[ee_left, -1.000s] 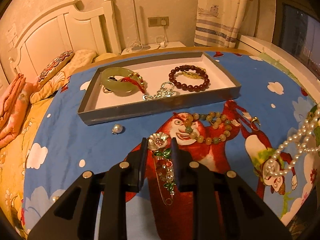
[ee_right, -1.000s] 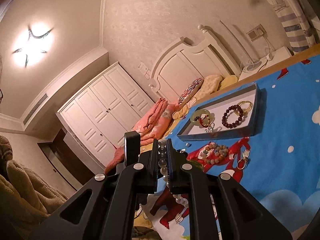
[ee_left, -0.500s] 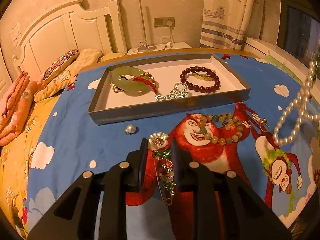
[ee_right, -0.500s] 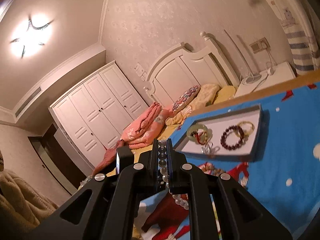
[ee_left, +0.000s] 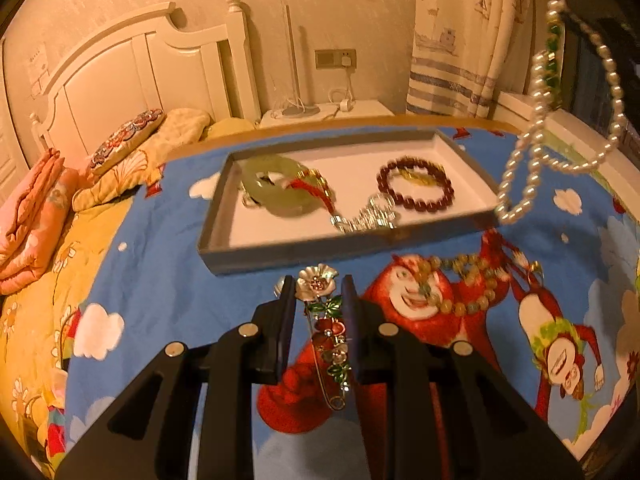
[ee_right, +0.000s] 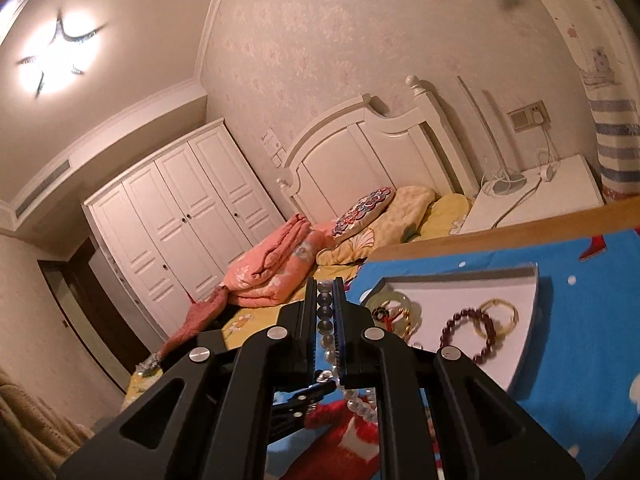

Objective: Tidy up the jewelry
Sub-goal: 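Carry the brooch and pearl necklace over the tray with both tools, then open both tools to release the brooch and necklace into the tray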

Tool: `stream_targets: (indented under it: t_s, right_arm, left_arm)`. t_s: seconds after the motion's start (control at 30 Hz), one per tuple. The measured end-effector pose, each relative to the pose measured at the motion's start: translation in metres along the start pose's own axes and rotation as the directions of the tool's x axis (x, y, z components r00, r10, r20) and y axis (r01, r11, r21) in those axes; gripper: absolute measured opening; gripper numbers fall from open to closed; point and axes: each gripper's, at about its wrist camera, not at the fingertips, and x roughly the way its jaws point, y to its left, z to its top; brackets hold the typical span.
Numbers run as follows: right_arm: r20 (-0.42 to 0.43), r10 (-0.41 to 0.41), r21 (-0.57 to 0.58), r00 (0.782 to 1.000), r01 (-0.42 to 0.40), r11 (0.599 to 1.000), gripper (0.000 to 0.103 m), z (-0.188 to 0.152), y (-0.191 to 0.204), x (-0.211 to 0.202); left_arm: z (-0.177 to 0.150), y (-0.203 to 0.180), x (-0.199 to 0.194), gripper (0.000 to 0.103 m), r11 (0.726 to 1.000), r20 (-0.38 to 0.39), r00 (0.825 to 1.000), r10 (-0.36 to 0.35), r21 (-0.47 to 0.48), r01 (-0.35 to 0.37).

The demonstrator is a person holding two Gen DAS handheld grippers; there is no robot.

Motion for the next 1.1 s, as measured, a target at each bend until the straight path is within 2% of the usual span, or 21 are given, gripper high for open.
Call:
stream_targets:
  t_s: [0.4,0.7,0.9,1.03,1.07,1.1]
  right_arm:
    - [-0.042,-0.091,-0.030,0.995,0.090,0.996,0.010,0.026,-0.013,0.072]
    - [-0.077,-0.136,-0.011,0.988,0.135,0.991,0.010,0.035,-0.033,0.115]
    - [-0.143,-0.179,-0.033,0.973,0.177,0.984,0.010,0.037,-0.047,0.156]
    - [-0.201,-0.248,-0.036,0.948,0.246,0.969,0.013,0.028,-0.060,0.177]
    - [-0.215,-0.253,-0.030,0.943,0.253,0.967,0.014,0.025,-0.063,0.178]
    - [-0.229,-0.251,-0.021,0.940,0.253,0.967,0.015,0.022,-0.066,0.177]
  left_arm:
    - [0.048,0.036,0.017,0.022,0.995,0.044,0.998,-0.043,-0.088,0.047]
    - [0.070,0.063,0.039,0.022,0.990,0.049,0.999,-0.003,-0.137,0.010]
    - [0.076,0.070,0.058,0.022,0.987,0.035,0.999,0.015,-0.158,-0.010]
    - [0.079,0.076,0.067,0.023,0.982,0.033,0.999,0.012,-0.187,-0.005]
    - [0.079,0.078,0.068,0.030,0.981,0.038,0.999,0.007,-0.194,0.001]
    - [0.079,0.080,0.067,0.050,0.979,0.045,0.999,0.004,-0.206,0.005]
